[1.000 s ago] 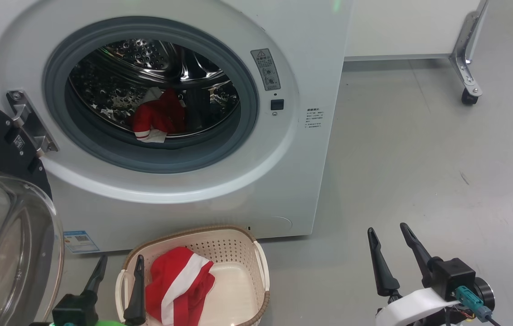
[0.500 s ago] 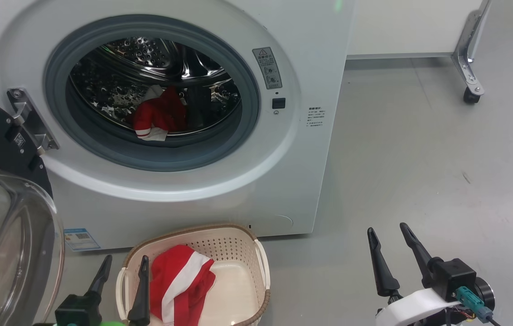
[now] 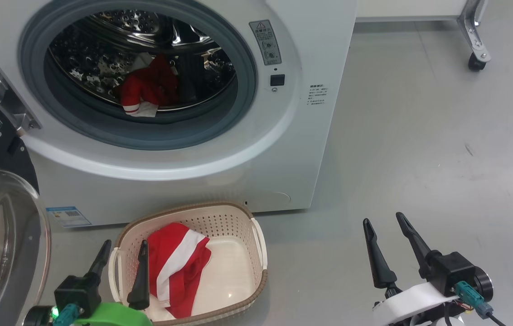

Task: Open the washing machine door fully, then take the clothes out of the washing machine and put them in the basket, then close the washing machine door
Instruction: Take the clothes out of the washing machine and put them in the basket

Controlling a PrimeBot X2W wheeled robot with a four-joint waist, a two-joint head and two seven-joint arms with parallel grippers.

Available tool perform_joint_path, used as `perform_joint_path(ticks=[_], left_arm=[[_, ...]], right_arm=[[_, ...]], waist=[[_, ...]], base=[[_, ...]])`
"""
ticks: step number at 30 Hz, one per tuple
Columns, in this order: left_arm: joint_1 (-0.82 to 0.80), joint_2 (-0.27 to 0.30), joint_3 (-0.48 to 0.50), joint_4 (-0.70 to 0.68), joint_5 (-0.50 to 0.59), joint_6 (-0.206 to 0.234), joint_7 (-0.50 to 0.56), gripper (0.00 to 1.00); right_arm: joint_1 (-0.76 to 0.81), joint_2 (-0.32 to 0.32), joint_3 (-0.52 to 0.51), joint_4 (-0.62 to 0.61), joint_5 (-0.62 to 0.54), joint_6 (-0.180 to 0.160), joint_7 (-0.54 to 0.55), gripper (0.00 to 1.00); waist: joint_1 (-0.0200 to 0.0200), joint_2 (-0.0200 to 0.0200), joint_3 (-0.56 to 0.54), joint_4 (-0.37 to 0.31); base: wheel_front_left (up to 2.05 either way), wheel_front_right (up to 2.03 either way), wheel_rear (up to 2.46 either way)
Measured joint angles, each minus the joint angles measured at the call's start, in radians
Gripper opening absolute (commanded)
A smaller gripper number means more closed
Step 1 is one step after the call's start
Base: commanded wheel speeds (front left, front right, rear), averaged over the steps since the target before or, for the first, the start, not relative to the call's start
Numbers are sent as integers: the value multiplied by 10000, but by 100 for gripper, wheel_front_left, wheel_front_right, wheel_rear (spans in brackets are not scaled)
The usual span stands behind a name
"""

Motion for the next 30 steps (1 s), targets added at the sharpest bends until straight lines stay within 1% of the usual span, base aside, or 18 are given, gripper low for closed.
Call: perform_joint_path(ticks=[8,12,14,15,19,20,23,26,30], left_arm=[[-1107,35,29,314,-2,-13,238,100],[-1797,42,-98,719,-21,-255,658,100],[-2130,40,-96,947,-107,-280,894,100],[-2316,44,-75,1055,-134,-282,995,100],[-3265,40,107,1361,-451,-410,1348,100],[-3540,46,182,1438,-514,-447,1434,100],[-4294,115,328,1536,-612,-491,1684,100],[-5049,228,443,1595,-639,-579,1891,100],[-6070,535,571,1801,-639,-709,2224,100]], right_arm=[[-557,-4,144,-326,-40,-10,-2,100],[-900,-6,303,-510,-40,-15,-2,100],[-1080,-12,408,-556,-38,-19,-2,100],[-1158,-12,481,-591,-36,-84,-2,100],[-1478,-13,662,-729,42,-107,-2,100],[-1575,-17,709,-767,79,-182,-2,100],[-1856,-19,861,-859,174,-192,-2,100],[-2113,-25,984,-945,408,-282,-2,100],[-2547,-40,1185,-1018,650,-370,-2,100]], waist=[[0,0,924,-71],[0,0,1452,-146],[0,0,1723,-192],[0,0,1858,-217],[0,0,2408,-335],[0,0,2549,-369],[0,-1,2966,-484],[0,0,3383,-615],[1,0,3926,-819]], base=[[0,0,0],[0,0,0],[0,0,0],[0,0,0],[0,0,0],[0,0,0],[0,0,0],[0,0,0],[0,0,0]])
